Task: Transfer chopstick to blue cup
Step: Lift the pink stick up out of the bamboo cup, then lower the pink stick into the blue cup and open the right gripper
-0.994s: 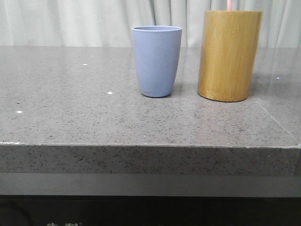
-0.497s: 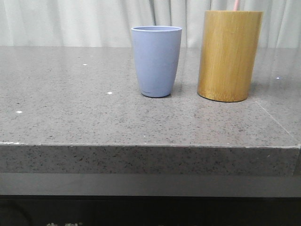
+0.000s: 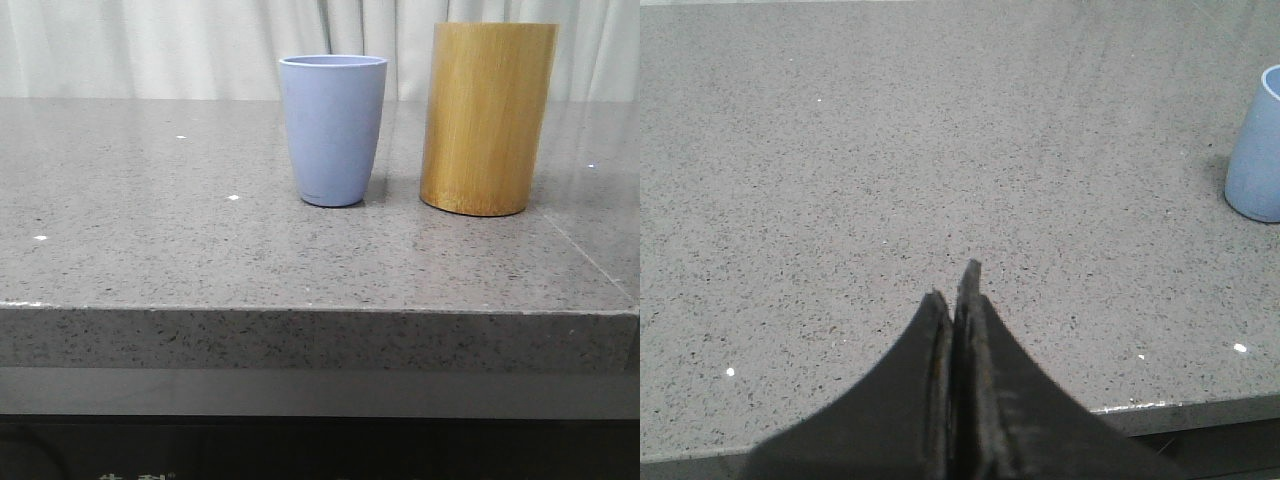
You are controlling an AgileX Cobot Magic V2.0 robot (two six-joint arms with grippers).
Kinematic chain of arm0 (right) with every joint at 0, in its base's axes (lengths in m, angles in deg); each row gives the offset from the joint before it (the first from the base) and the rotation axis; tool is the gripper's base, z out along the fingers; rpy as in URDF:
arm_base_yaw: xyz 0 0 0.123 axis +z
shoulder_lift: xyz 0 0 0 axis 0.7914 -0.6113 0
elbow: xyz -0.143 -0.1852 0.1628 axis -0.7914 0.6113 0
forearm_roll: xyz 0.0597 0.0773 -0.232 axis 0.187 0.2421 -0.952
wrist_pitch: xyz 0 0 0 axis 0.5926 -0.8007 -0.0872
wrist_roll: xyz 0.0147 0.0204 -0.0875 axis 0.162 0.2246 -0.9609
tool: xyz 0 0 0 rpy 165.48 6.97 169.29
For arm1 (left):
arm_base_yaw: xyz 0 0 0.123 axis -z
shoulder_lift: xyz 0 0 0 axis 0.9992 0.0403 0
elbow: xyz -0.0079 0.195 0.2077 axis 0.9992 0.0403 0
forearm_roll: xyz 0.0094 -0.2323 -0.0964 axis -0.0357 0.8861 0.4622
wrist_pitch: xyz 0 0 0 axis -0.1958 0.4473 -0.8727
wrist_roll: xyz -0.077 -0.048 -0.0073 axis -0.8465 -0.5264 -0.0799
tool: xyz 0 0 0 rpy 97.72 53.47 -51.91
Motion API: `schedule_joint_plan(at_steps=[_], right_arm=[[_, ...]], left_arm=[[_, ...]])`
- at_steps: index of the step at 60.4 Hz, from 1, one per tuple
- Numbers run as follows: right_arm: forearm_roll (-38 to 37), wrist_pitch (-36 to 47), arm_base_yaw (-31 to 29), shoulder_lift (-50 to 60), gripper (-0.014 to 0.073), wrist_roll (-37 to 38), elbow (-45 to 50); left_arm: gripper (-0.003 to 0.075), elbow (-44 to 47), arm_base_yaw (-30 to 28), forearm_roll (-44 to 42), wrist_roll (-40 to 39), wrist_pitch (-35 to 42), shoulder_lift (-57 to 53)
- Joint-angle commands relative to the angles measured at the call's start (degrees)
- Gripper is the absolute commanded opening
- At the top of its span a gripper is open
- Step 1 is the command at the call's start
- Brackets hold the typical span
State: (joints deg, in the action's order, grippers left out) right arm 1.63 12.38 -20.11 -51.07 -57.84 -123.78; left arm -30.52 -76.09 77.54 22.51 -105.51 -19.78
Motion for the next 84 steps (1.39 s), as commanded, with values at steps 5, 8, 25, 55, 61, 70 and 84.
schedule_joint_plan(at_steps=[5,8,25,55,61,70,84], right_arm=[[-0.93,3.65,0.81,-2.72,-0.0054,-0.05,-2.11],[-0.93,3.65,0.81,-4.20,-0.0053,-0.05,-2.11],[-0.93,1.53,0.81,-10.59,0.0133,-0.05,-2.11],[-1.20,-3.54,-0.25,-3.45,0.0125,-0.10,-4.84],[-1.34,-12.13,-2.07,-2.27,-0.0006,-0.10,-9.09],[-2.06,-28.29,-7.82,-1.97,-0.0101,-0.10,-15.60],[-3.45,-42.83,-20.48,0.85,-0.0101,-0.10,-18.54]], left_arm=[[-0.0019,-1.34,-0.03,0.32,-0.56,4.83,0.54],[-0.0019,-1.34,-0.03,0.32,-0.56,4.83,0.54],[-0.0019,-1.34,-0.03,0.32,-0.56,4.83,0.54],[-0.0019,-1.34,-0.03,0.32,-0.56,4.83,0.54],[-0.0019,-1.34,-0.03,0.32,-0.56,4.83,0.54],[-0.0019,-1.34,-0.03,0.32,-0.56,4.83,0.54],[-0.0019,-1.34,-0.03,0.32,-0.56,4.83,0.54]])
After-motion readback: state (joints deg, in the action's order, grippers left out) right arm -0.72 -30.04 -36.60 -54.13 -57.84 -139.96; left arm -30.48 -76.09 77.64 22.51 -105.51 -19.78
